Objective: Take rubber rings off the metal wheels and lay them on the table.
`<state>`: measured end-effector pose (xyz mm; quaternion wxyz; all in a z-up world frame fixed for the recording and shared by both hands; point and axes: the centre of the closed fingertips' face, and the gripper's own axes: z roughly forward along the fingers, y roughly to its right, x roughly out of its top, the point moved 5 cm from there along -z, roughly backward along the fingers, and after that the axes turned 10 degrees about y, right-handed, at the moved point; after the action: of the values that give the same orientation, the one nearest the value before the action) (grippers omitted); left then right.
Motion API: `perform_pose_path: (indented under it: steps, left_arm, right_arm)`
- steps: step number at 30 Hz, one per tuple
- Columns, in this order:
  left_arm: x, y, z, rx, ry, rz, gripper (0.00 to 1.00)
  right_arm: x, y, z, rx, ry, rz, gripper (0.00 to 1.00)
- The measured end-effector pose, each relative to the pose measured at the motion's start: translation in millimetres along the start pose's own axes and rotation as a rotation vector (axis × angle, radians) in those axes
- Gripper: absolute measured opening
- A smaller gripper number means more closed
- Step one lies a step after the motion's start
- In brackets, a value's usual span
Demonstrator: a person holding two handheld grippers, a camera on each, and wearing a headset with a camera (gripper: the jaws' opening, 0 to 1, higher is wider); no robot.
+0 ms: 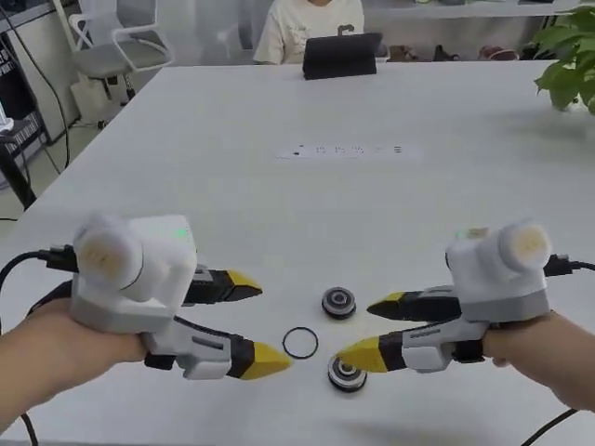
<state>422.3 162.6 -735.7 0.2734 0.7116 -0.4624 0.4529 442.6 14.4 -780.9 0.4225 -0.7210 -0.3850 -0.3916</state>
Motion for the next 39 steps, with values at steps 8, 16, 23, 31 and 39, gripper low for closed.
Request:
perform_pose_path:
  steps: [8, 16, 23, 31, 39]
  left_arm:
    - [2.4, 0.1, 18.5, -0.035, -0.004, 0.004, 0.49]
    - [-0.9, 7.6, 33.9, -0.071, -0.024, 0.008, 0.48]
    - [-8.9, 11.4, 45.3, -0.098, -0.051, 0.007, 0.46]
    - [-17.2, 16.0, 55.6, -0.120, -0.076, 0.002, 0.43]
    - [-24.9, 21.4, 64.5, -0.146, -0.096, -0.019, 0.37]
  right_arm:
    - [-11.5, -0.8, -8.6, 0.005, -0.018, -0.022, 0.56]
    - [-21.0, -1.2, -8.8, 0.016, -0.033, -0.019, 0.52]
    - [-31.6, 0.8, -8.1, 0.022, -0.051, -0.015, 0.45]
    - [-41.9, 3.7, -9.3, 0.019, -0.069, -0.026, 0.40]
    - [-48.1, 3.0, -6.5, 0.031, -0.083, -0.048, 0.33]
